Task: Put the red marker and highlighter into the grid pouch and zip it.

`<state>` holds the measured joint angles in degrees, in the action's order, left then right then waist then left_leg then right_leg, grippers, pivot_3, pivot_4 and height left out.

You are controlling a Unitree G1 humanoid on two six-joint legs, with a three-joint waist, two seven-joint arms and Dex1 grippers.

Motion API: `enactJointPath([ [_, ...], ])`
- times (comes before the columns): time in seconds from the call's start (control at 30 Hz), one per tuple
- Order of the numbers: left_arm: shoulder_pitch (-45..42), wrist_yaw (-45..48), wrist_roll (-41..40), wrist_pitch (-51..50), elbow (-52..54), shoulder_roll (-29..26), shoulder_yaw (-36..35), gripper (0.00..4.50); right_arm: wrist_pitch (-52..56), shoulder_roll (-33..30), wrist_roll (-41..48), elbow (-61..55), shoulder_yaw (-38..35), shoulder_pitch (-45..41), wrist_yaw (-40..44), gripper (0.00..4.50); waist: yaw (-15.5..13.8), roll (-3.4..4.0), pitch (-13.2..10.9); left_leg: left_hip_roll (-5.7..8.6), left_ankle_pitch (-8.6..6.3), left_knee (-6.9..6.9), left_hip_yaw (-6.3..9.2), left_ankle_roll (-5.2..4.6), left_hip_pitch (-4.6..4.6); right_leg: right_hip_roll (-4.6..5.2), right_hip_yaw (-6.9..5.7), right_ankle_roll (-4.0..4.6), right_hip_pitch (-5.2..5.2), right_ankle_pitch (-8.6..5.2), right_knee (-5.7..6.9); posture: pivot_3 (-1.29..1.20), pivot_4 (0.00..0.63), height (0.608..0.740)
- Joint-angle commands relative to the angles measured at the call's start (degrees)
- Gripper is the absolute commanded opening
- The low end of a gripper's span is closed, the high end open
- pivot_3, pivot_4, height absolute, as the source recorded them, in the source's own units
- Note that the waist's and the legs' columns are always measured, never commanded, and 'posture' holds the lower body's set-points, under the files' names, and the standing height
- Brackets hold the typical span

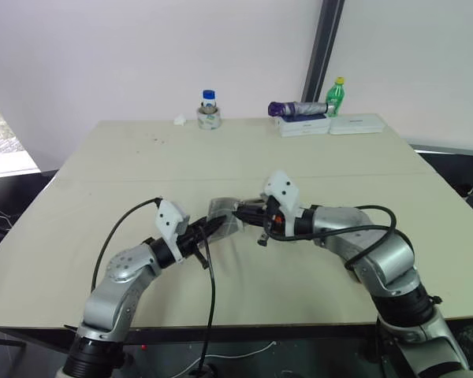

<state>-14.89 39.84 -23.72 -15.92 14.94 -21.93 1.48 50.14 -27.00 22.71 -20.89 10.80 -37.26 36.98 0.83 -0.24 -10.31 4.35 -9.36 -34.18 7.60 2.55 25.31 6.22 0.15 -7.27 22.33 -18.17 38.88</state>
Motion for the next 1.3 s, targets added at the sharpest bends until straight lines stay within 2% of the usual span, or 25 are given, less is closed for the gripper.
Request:
enactJointPath([
  [0.03, 0.0, -0.1, 3.6, 2.9, 0.4, -0.9, 1.3, 0.00, 0.0, -0.1, -0.1, -0.3, -1.5, -1.3, -0.8, 0.03, 0.0, 0.00, 0.0, 0.00, 0.00, 0.00, 0.00, 0.00, 0.00, 0.00, 0.00, 0.00, 0.01, 0.00, 0.00, 0.00, 0.150, 0.736],
  [0.27, -1.1, -2.0, 10.8, 9.5, -2.5, 0.9, 4.8, 0.00, -0.1, 0.8, 1.3, -2.2, -0.1, -1.1, 0.5, 0.03, -0.1, 0.00, 0.0, 0.00, 0.00, 0.00, -0.01, 0.00, 0.00, 0.00, 0.00, 0.00, -0.01, 0.00, 0.00, 0.00, 0.150, 0.736],
  [0.6, -1.5, -5.1, 13.1, 11.4, -3.4, 3.4, 5.1, 0.00, 0.2, 1.9, 3.2, -5.4, 2.2, -0.8, 2.6, 0.03, 0.0, 0.00, 0.0, 0.00, 0.00, 0.01, 0.00, 0.00, 0.00, 0.00, -0.01, -0.01, 0.00, 0.00, 0.00, 0.00, 0.150, 0.736],
  [0.93, -0.9, -5.9, 13.2, 11.1, -2.8, 3.9, 5.1, 0.00, 0.2, 2.1, 1.8, -3.6, 1.0, -0.9, 0.8, 0.03, 0.0, 0.00, 0.0, 0.00, 0.00, 0.01, 0.01, 0.00, 0.00, 0.00, -0.02, -0.01, 0.00, 0.00, 0.00, 0.00, 0.150, 0.736],
  [1.0, -0.6, -5.8, 12.6, 10.6, -2.4, 3.9, 4.9, 0.00, 0.7, 1.8, 2.1, -2.6, -0.2, -1.0, 0.6, 0.57, 0.0, 0.00, 0.0, 0.00, 0.00, 0.01, 0.01, 0.00, 0.00, 0.00, -0.03, -0.01, 0.00, 0.00, 0.00, 0.00, 0.150, 0.736],
  [1.07, -0.6, -5.8, 11.6, 9.7, -2.1, 4.1, 4.3, 0.00, 0.8, 1.1, 2.4, -2.3, -1.0, -1.0, 0.8, 1.30, 0.0, 0.00, 0.0, 0.00, 0.00, 0.01, 0.01, 0.00, 0.00, 0.00, -0.03, -0.01, 0.00, 0.00, 0.00, 0.00, 0.150, 0.736],
  [1.2, -1.4, -6.1, 10.2, 8.2, -2.1, 3.9, 2.7, 0.00, -0.7, -1.0, 1.5, -2.4, -2.2, -0.4, 1.3, 3.53, 0.0, 0.00, 0.0, 0.00, 0.00, 0.00, 0.02, 0.00, 0.00, -0.01, -0.04, -0.01, -0.01, 0.00, 0.00, 0.00, 0.150, 0.736],
  [1.27, -2.1, -6.4, 10.5, 8.6, -2.7, 2.9, 1.6, 0.00, -0.8, -3.0, 1.7, -2.4, -4.2, 0.4, 1.7, 4.47, -0.1, -0.01, 0.0, 0.01, 0.00, 0.00, 0.02, 0.00, 0.00, 0.00, -0.04, -0.01, -0.01, 0.00, 0.00, 0.00, 0.150, 0.736],
  [1.3, -2.6, -6.8, 11.1, 9.1, -3.4, 2.1, 0.7, 0.00, -0.6, -4.5, 1.7, -2.1, -5.8, 1.2, 1.9, 4.47, -0.1, -0.01, 0.0, 0.01, 0.00, 0.00, 0.01, 0.00, 0.00, 0.00, -0.04, -0.01, -0.01, 0.00, -0.01, 0.00, 0.150, 0.736],
])
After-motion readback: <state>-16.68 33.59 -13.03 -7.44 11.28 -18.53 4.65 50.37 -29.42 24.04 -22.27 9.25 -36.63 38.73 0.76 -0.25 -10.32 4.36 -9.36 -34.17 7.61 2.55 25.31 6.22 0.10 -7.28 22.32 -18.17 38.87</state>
